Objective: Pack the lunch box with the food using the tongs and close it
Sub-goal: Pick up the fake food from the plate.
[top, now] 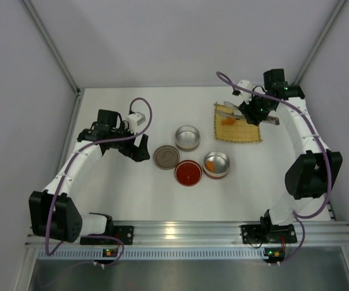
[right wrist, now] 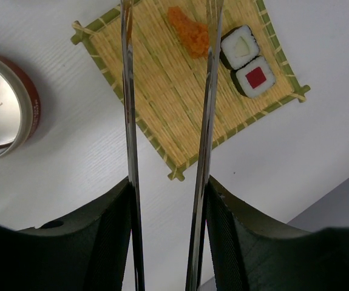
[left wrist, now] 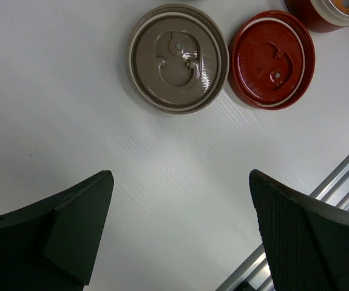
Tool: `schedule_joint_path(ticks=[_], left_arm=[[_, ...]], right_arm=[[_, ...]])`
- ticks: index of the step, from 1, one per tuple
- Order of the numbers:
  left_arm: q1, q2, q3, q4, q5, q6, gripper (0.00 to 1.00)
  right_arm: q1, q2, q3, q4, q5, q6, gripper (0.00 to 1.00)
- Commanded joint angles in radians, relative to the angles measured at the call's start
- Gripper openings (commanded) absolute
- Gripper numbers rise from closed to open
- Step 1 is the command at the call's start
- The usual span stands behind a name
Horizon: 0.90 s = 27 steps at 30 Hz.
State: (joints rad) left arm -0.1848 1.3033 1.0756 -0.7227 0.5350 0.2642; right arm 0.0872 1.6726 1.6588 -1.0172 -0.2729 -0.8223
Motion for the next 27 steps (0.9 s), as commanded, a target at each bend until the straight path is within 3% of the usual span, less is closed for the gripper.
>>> schedule_joint_path(ticks=[1, 11, 27], left_arm=[[0.004, 0.016, 0.012, 0.006, 0.031, 0.018, 0.98], [0.004, 0.027, -0.006, 0.026, 0.014, 0.021, 0.98], [0.004, 0.082, -0.025, 0.025, 0.054, 0.026, 0.98]], right_arm=[[-0.032, 0.033, 0.074, -0.007, -0.048, -0.129, 0.47], [-0.058, 0.171, 0.171, -0.072, -0.046, -0.242, 0.47], [-0.067, 0.317, 0.232, -0.072, 0.112, -0.331, 0.47]])
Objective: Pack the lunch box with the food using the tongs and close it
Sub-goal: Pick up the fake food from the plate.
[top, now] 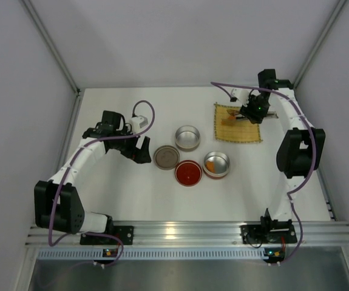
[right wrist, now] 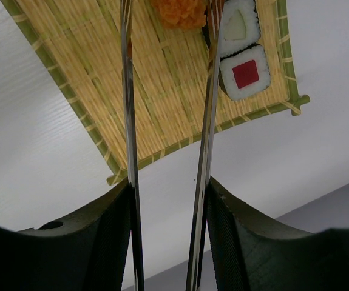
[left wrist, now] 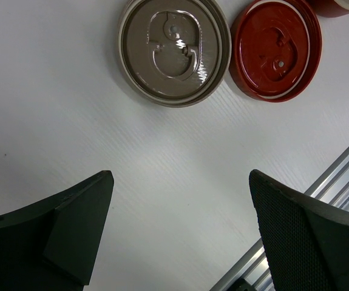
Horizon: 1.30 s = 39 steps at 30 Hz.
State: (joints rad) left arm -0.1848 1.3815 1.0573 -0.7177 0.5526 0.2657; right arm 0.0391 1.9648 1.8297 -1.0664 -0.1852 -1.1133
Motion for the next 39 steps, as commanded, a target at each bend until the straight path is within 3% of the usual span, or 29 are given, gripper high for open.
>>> schedule_joint_path(ticks=[1, 8, 19, 23, 24, 25, 39], left_arm=[[0.004, 0.005, -0.006, 0.021, 0.033, 0.023, 0.98], [0.004, 0.016, -0.005, 0.018, 0.032, 0.027, 0.98], [0.004, 0.025, 0.010, 0.020, 0.033, 0.012, 0.98], [0.004, 0.013, 0.009, 0.018, 0.036, 0.006, 0.98], [0.004, 0.004, 0.010, 0.015, 0.035, 0.006, 0.98], [0.004, 0.001, 0.010, 0.014, 0.035, 0.006, 0.98], [0.004, -0.059, 0.003, -0.011, 0.030, -0.008, 0.98]], right_arm=[[-0.022, 0.038, 0.066, -0.027, 0.027, -0.039, 0.47], [-0.024, 0.069, 0.085, -0.049, 0.041, -0.049, 0.43], [-0.027, 0.022, 0.085, -0.122, 0.049, -0.048, 0.21], [-0.027, -0.006, 0.106, -0.161, 0.020, 0.025, 0.13], [-0.025, -0.015, 0.105, -0.165, 0.018, 0.045, 0.10], [-0.024, -0.021, 0.103, -0.167, 0.021, 0.067, 0.00], [-0.016, -0.383, -0.128, -0.145, -0.094, 0.355, 0.00]])
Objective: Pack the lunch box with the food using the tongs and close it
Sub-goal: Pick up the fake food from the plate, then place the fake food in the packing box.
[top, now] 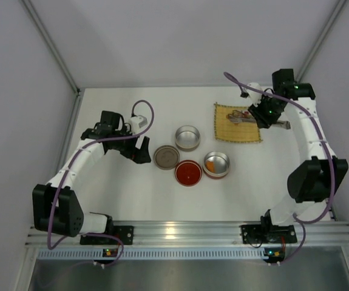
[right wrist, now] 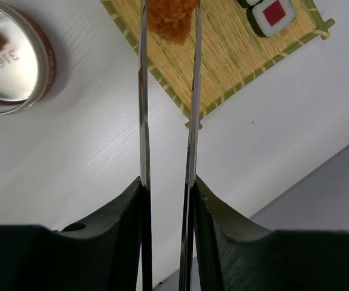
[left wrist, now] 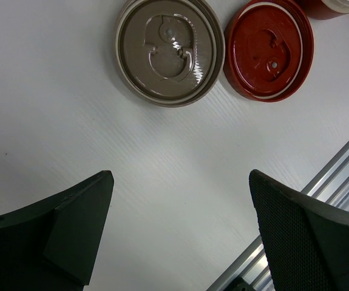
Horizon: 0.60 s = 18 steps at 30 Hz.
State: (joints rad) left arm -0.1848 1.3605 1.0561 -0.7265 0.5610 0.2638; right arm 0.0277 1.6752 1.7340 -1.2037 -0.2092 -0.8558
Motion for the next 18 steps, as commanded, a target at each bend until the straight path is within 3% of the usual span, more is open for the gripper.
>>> schedule_joint_path(ticks=[1, 7, 18], left_arm=[[0.004, -0.040, 0.004, -0.004, 0.019, -0.008, 0.98], [0.004, -0.060, -0.005, -0.010, 0.013, -0.005, 0.98], [0.004, -0.078, -0.030, -0.008, 0.005, -0.006, 0.98]], right_arm=[[0.001, -0.132, -0.063, -0.013, -0.078, 0.130, 0.00], [0.018, -0.287, -0.256, 0.004, -0.110, 0.256, 0.00], [0.107, -0.439, -0.401, -0.008, -0.160, 0.311, 0.00]])
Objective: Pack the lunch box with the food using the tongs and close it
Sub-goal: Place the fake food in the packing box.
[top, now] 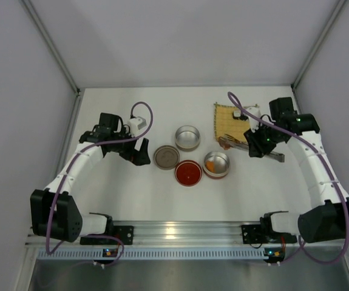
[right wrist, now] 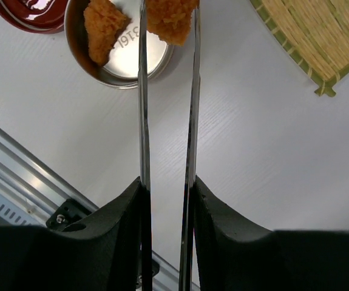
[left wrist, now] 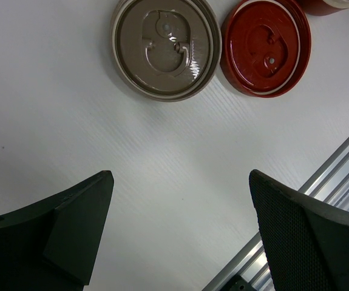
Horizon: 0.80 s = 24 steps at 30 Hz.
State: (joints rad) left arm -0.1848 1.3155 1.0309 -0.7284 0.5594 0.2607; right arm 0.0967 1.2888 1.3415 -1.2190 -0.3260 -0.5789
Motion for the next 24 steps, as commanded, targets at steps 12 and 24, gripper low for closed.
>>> schedule_joint_path(ticks=[12, 24], left_arm=[[0.004, -0.048, 0.000, -0.014, -0.013, 0.018, 0.98], [0.004, -0.048, -0.011, -0.002, -0.012, 0.012, 0.98]], right_arm=[[0.170, -0.039, -0.136, 0.013, 0.036, 0.100, 0.00], [0.181, -0.028, -0.196, 0.113, 0.093, 0.195, 0.00]])
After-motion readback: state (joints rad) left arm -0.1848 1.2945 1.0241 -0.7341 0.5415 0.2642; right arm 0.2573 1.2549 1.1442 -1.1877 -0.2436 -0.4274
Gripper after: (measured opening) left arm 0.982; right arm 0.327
